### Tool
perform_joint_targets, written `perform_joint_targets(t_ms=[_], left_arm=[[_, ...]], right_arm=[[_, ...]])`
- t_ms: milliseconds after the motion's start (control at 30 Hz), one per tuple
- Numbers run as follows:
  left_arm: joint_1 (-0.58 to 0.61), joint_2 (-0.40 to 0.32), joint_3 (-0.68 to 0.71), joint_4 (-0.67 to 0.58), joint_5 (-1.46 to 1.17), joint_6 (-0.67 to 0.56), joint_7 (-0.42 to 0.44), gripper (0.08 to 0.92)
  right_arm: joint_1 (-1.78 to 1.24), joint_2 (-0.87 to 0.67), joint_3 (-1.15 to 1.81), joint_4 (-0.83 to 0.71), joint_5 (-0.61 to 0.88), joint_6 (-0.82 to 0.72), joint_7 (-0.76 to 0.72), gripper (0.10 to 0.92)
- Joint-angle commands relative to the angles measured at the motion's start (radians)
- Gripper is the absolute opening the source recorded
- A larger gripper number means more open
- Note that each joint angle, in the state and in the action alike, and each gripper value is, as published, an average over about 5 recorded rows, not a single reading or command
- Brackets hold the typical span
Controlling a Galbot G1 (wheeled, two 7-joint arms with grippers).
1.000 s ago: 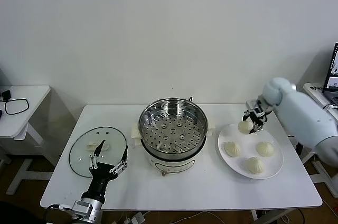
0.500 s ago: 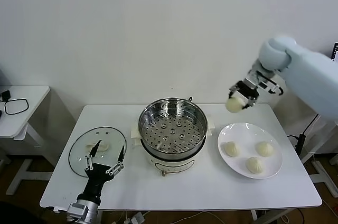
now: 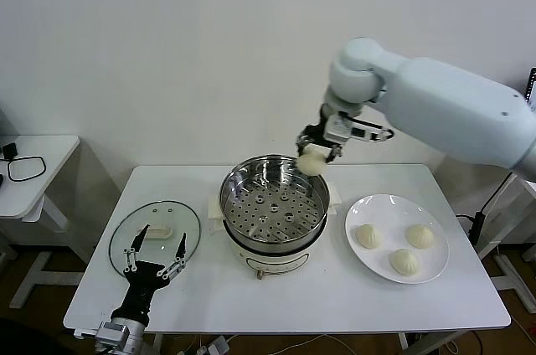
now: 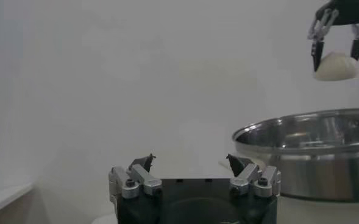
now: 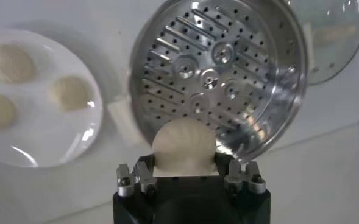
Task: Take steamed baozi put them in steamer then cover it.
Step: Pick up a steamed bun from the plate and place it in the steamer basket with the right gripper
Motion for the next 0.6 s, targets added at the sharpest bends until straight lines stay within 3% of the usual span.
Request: perform_joint_targets(t_ms=[33, 600], left_arm=[[-0.002, 0.003, -0.036, 0.017, -0.012, 0.000, 0.007, 0.823], [-0.005, 0.007, -0.061, 0.041, -0.020, -0.006, 0.022, 0.823]], right_arm=[[-0.121, 0.227, -0.013, -0.196, -0.149, 0.118, 0.106, 0.679], [-0.268, 0.366, 0.132, -0.508, -0.365, 0.237, 0.215, 0.679]])
